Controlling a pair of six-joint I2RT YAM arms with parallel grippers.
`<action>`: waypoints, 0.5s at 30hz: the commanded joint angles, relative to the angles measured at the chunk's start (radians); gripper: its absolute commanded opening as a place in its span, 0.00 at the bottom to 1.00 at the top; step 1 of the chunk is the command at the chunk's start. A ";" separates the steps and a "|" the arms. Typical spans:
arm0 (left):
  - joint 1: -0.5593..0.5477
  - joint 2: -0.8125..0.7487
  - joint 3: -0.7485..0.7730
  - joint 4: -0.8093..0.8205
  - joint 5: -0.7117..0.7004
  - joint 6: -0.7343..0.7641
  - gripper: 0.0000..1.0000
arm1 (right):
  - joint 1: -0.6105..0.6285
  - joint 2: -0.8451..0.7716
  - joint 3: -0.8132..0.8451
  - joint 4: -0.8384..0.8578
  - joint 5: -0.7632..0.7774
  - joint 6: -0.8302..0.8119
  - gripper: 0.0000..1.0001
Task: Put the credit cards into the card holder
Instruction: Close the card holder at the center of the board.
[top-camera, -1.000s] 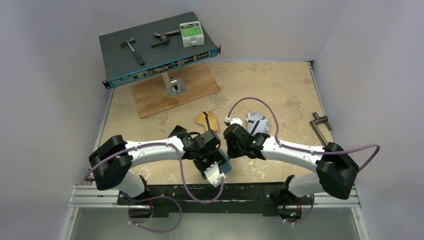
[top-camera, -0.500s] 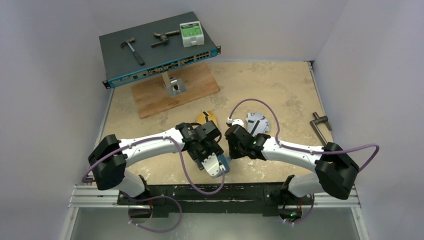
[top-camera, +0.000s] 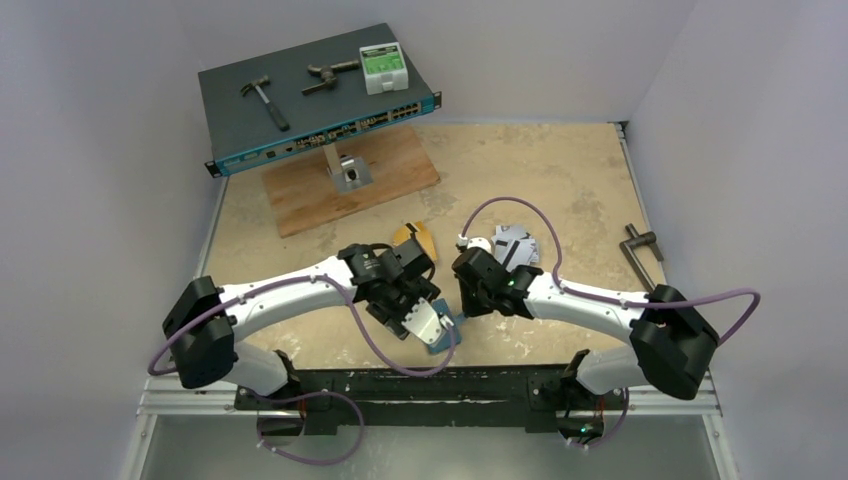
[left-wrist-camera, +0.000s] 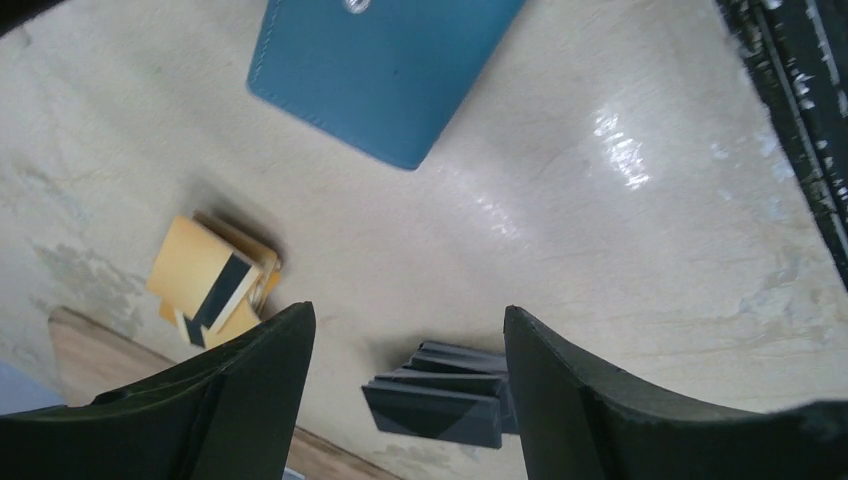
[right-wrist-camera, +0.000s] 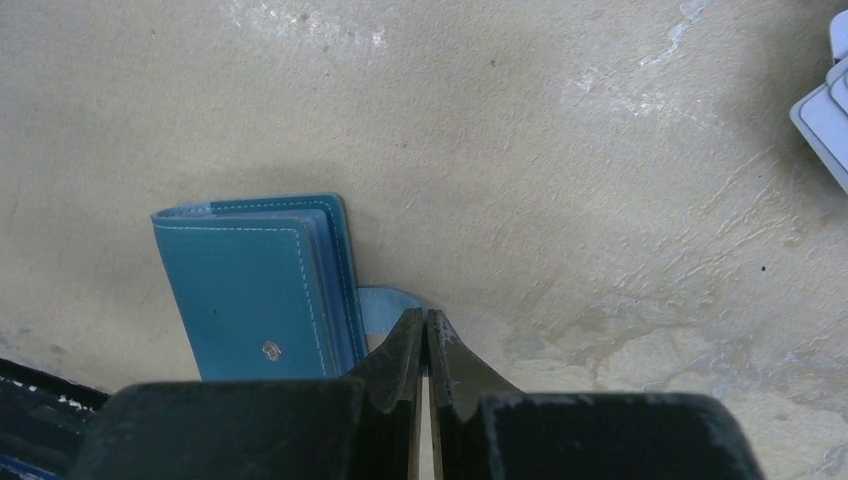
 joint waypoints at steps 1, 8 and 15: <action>-0.037 0.015 -0.012 0.091 0.082 -0.060 0.68 | -0.008 -0.033 0.000 0.007 -0.027 -0.003 0.00; -0.040 0.074 0.016 0.223 0.230 -0.184 0.37 | -0.022 -0.033 -0.034 0.049 -0.071 0.032 0.00; -0.038 0.080 -0.055 0.406 0.288 -0.394 0.21 | -0.036 -0.096 -0.106 0.123 -0.105 0.102 0.00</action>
